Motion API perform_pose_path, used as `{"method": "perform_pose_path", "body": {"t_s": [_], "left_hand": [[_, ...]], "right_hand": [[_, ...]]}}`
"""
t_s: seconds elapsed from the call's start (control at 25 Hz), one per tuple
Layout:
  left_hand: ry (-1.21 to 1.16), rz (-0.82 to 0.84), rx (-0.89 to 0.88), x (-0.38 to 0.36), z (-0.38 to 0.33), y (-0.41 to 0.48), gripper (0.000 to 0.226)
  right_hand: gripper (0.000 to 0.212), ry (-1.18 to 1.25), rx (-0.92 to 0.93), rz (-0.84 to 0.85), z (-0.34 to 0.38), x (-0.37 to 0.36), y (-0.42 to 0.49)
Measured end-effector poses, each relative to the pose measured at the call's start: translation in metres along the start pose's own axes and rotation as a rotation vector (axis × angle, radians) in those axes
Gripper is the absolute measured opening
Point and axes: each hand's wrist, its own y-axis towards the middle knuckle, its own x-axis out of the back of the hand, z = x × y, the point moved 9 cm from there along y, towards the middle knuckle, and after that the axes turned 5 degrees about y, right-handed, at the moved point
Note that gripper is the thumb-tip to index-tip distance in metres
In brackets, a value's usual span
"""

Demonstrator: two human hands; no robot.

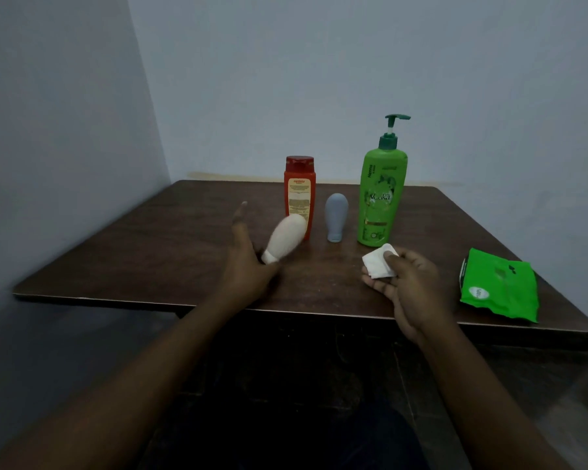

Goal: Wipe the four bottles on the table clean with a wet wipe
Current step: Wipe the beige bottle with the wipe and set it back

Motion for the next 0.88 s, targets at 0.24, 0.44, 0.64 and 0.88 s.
{"method": "perform_pose_path", "body": {"t_s": [0.24,0.44,0.64,0.88], "left_hand": [[-0.026,0.105,-0.151,0.009,-0.006,-0.055,0.129],[-0.055,0.059,-0.227,0.009,-0.006,-0.06,0.119],[-0.082,0.061,-0.278,0.001,0.004,-0.052,0.073],[-0.076,0.025,-0.339,0.001,0.012,-0.051,0.037]], "right_hand": [[0.014,-0.057,0.038,-0.002,-0.004,0.0,-0.009],[0.018,-0.177,0.163,-0.008,0.005,0.001,-0.006],[0.015,-0.506,0.314,-0.014,0.01,-0.007,-0.01],[0.025,-1.016,0.605,0.028,0.006,-0.056,-0.039]]}}
